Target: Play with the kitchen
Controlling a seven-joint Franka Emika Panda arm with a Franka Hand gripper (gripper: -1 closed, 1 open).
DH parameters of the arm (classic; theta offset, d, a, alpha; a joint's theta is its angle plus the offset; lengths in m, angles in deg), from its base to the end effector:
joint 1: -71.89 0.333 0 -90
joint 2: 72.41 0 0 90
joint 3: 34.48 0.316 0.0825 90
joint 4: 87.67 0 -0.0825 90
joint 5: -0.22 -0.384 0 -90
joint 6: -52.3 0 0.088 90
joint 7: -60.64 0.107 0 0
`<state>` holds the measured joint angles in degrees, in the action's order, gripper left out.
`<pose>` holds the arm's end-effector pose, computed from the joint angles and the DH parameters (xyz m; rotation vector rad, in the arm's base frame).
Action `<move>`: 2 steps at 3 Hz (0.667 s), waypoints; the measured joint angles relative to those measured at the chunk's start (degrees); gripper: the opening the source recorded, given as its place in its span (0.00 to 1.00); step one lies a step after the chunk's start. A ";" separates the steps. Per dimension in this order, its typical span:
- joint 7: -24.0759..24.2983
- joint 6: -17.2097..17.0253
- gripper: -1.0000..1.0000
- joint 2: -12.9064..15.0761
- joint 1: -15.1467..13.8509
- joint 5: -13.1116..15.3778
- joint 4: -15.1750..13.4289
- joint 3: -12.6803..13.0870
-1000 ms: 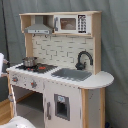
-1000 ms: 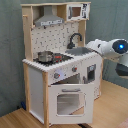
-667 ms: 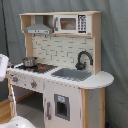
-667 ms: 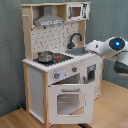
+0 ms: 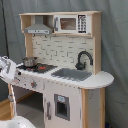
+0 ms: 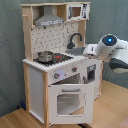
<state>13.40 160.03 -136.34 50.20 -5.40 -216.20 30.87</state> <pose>0.2321 0.3793 0.5109 1.7346 1.4182 0.1534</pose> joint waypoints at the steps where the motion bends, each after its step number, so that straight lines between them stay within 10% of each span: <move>1: -2.90 3.74 1.00 3.78 -1.21 -2.37 -1.06 0.34; 2: -5.28 7.61 1.00 7.98 -2.47 -4.57 -2.35 1.18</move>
<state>8.12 167.64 -128.36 47.73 -9.97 -218.55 32.05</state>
